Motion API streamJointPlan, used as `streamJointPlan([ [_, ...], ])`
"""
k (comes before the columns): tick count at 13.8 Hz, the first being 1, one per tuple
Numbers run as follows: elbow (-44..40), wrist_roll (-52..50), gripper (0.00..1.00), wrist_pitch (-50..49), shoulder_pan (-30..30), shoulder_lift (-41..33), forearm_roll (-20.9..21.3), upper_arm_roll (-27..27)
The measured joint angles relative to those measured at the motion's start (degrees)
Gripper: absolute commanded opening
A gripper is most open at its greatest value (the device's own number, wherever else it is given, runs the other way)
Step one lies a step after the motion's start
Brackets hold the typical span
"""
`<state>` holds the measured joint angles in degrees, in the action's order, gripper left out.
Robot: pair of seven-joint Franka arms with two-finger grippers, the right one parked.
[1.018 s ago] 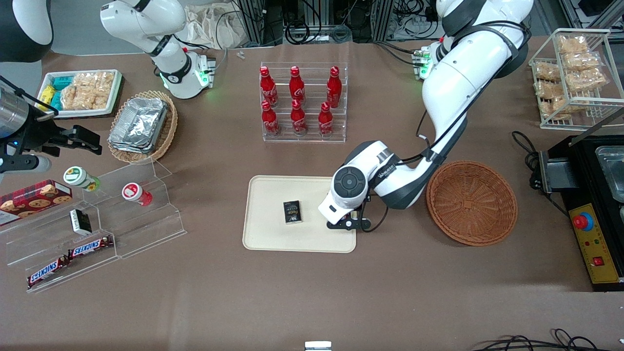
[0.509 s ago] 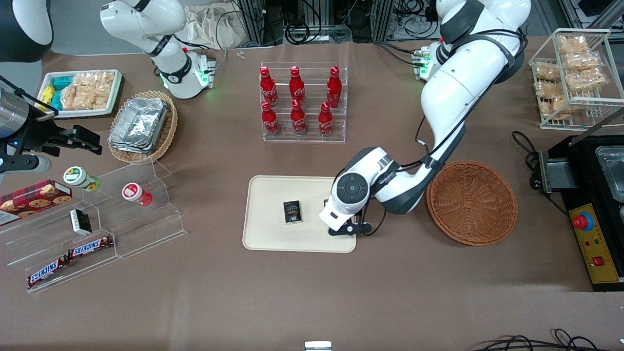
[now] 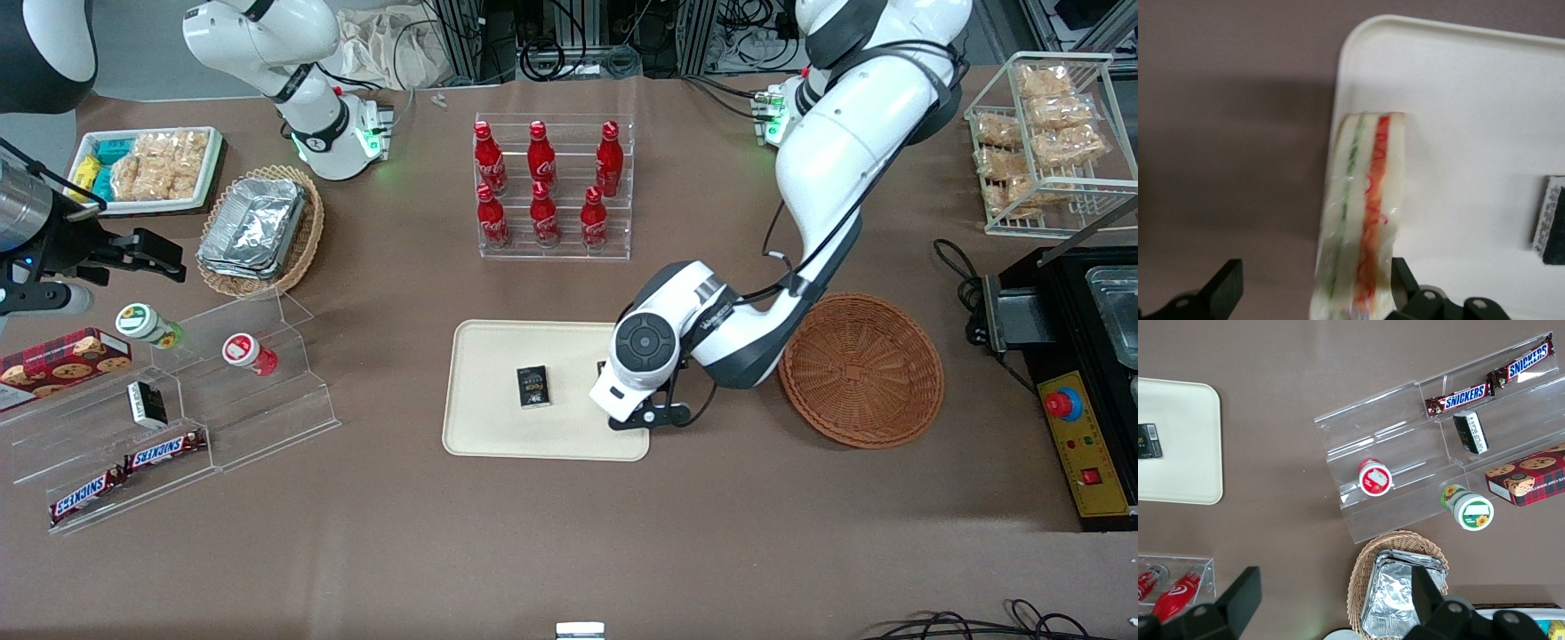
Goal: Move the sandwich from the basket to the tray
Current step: 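Open the left gripper and raise it away from the sandwich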
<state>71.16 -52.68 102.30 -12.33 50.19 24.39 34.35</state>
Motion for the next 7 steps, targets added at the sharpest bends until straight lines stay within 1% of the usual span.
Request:
streamJointPlan([
  [2,-0.1,0.0,0.99,-6.7,0.3,-4.2,0.0,0.0],
  [4,0.4,1.1,0.98,-9.3,2.3,-8.0,-0.6,0.8],
  [5,1.2,3.1,0.94,-10.0,4.4,-10.1,-2.1,1.5],
  [7,4.2,9.4,0.96,-11.3,9.9,-15.5,-7.6,2.1],
])
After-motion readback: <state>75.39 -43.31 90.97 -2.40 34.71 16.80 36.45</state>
